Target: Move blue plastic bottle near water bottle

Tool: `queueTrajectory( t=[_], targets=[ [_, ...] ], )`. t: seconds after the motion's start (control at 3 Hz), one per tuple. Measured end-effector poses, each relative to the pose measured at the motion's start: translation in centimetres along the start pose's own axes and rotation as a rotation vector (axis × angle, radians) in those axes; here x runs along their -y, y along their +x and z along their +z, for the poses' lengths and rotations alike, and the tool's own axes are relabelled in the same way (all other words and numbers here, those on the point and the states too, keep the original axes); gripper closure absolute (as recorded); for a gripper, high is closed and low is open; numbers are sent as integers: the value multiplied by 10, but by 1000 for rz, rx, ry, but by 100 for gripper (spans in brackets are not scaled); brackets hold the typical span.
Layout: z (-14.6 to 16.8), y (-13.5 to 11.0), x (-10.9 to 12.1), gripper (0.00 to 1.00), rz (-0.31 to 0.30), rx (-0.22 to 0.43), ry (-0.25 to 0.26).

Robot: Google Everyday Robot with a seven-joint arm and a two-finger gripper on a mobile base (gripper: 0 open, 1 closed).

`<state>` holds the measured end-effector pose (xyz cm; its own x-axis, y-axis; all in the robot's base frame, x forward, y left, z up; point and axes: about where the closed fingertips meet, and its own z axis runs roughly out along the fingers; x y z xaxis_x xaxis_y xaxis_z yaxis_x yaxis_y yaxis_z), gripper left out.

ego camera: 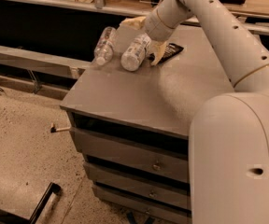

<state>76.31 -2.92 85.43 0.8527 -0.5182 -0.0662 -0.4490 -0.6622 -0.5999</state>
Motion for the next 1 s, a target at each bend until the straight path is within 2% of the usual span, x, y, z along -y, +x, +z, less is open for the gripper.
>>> queueTrajectory(
  t=[1.0],
  targets=[
    [-1, 0, 1, 0, 0, 0, 0]
  ],
)
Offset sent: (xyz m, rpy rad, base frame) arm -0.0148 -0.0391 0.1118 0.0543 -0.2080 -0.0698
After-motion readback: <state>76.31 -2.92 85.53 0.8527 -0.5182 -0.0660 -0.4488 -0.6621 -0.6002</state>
